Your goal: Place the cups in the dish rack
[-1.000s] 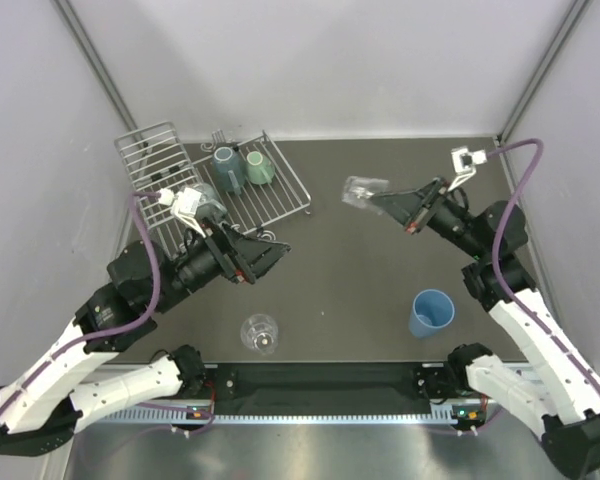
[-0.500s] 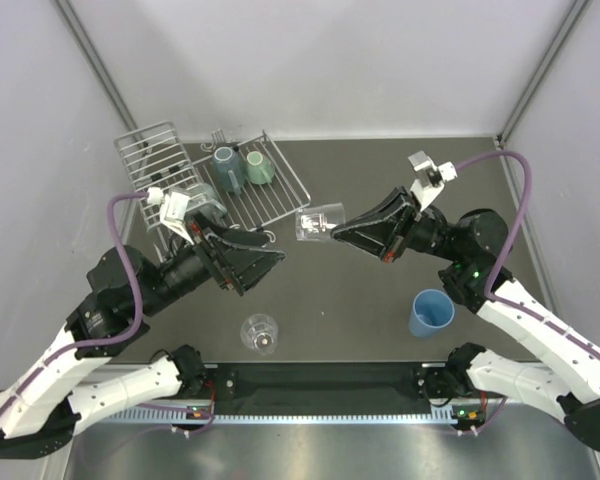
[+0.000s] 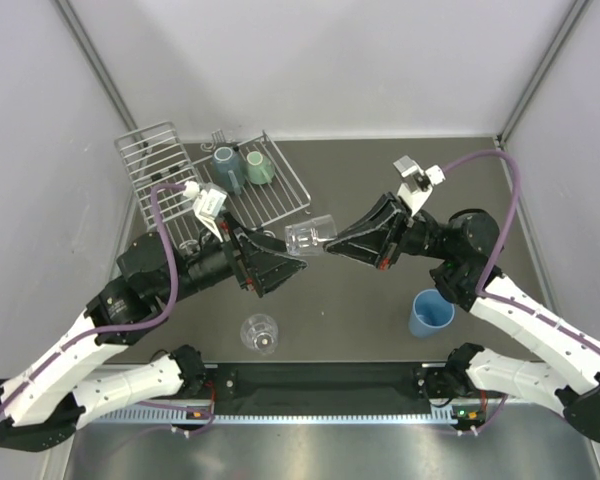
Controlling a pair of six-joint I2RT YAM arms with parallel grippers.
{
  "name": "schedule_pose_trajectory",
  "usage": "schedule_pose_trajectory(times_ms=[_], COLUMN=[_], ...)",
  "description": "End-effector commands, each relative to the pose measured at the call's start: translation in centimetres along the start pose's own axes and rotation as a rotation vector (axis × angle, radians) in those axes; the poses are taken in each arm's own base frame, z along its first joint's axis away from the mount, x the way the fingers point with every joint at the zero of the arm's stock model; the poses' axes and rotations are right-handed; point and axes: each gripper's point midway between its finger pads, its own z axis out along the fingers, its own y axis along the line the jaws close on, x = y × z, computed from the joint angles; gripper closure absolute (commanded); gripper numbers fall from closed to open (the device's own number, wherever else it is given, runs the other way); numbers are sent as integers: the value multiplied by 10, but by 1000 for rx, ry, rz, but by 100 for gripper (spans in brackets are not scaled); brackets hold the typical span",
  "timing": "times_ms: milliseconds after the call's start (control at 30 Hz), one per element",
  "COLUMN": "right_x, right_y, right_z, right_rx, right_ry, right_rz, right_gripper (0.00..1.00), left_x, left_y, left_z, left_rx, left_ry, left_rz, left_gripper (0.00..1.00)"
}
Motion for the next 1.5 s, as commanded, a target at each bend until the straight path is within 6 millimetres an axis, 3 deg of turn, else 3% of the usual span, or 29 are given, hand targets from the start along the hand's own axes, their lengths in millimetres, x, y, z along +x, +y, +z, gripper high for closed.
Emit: schedule_pose_trajectory(times_ms=[0, 433, 533, 667, 767, 800, 833, 867, 967, 1000, 1033, 1067, 1100, 1133, 1167, 1200, 1233, 1300, 1333, 1467], right_x=[-16, -8, -7, -7, -6, -8, -8, -3, -4, -3, -5, -10, -7, -10, -10, -21, -11, -23, -12, -10], right_y=[33, 30, 31, 30, 24, 23, 20, 13, -2, -17, -25, -26, -50, -59, -68, -80, -91, -106, -114, -123], right_z=[4, 7, 8, 9, 9, 9, 9, 9, 6, 0, -5, -11, -24, -33, -44, -61, -77, -106, -123, -157], right_rx=[-117, -134, -137, -133, -101, -85, -70, -35, 68, 174, 234, 282, 430, 506, 587, 712, 808, 994, 1085, 1275], right_ry=[-21, 12, 16, 20, 25, 20, 23, 46, 49, 53, 47, 31, 36, 22, 18, -34, 0, -51, -7, 11], right_rz=[-89, -60, -59, -57, -50, -64, -65, -39, -59, -69, -85, -111, -111, -120, -118, -146, -123, -145, -122, -116], right_gripper=[100, 100, 100, 100, 100, 98, 91, 70, 45, 41, 29, 24, 20, 11, 7, 4, 3, 0, 0, 0], left_x=[-26, -23, -23, -22, -20, -19, -18, -20, -23, -22, -15, -27, -21, -19, -28, -24, -24, -22, -21, -21], left_y=[-26, -31, -34, -34, -33, -31, -29, -30, -19, -13, 3, 1, 16, 34, 32, 43, 49, 66, 71, 109], left_z=[-7, -1, 0, 3, 5, 7, 8, 9, 10, 14, 14, 12, 19, 17, 16, 23, 25, 32, 35, 53], left_rx=[85, 114, 130, 127, 124, 113, 101, 97, 27, -5, -86, -116, -183, -277, -297, -342, -373, -445, -460, -488], left_ry=[-80, -62, -54, -50, -38, -28, -24, -23, -23, -12, 23, 9, 52, 76, 73, 103, 116, 163, 181, 258], left_rz=[19, 1, -7, -17, -23, -27, -28, -28, -11, 14, 26, 46, 84, 105, 125, 157, 169, 195, 197, 124], left_gripper=[7, 19, 27, 43, 75, 91, 100, 100, 100, 100, 100, 100, 100, 100, 100, 100, 100, 100, 100, 100])
